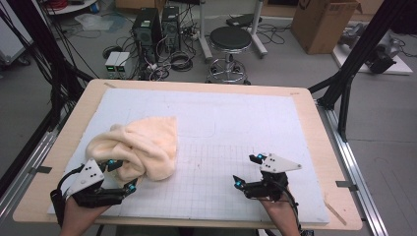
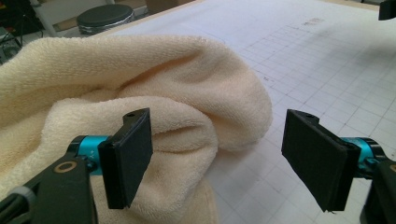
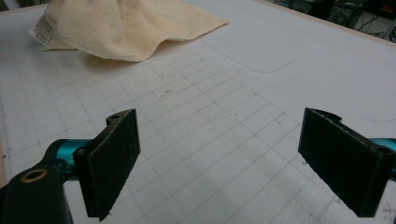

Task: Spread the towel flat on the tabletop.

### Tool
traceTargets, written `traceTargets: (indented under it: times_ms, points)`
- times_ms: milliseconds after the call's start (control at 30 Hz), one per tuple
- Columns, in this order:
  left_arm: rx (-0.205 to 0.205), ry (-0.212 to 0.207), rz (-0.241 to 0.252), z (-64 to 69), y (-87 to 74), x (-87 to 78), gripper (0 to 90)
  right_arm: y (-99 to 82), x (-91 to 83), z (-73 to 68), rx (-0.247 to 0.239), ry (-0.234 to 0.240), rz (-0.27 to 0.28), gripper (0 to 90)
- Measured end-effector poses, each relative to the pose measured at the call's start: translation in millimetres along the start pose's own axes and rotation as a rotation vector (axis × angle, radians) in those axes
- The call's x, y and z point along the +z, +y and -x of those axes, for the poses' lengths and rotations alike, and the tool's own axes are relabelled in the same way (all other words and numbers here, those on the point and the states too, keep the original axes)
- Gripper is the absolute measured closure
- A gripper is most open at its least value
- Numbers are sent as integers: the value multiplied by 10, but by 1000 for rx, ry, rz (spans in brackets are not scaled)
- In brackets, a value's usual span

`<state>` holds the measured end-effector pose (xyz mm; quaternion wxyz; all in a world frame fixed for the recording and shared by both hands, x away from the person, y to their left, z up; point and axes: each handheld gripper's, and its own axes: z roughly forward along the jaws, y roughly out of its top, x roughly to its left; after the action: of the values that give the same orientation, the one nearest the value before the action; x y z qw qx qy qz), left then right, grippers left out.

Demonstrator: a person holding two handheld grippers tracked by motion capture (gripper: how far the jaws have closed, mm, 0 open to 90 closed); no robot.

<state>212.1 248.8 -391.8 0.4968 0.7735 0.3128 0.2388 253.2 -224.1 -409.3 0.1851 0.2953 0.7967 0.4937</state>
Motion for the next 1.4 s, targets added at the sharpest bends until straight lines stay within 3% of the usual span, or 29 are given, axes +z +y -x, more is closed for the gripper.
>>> traceTargets:
  times_ms: [167,600,700,867,967,1400]
  points:
    - [-8,1,7,-3,-3,-8,250,23,24,1,6,12,2,122]
    - [-16,33,2,-10,-47,-121,250,485,254,6,0,93,29,122]
    - [-21,48,-5,-30,-84,-160,250,740,433,-59,-27,121,7,122]
    - [-34,73,-2,-85,-120,-207,249,971,620,-159,-61,145,16,122]
    - [-37,78,-3,-107,-131,-207,249,1146,840,-250,-76,181,-10,122]
    - [-62,107,4,-180,-179,-226,247,1464,1442,-593,-130,287,-61,123]
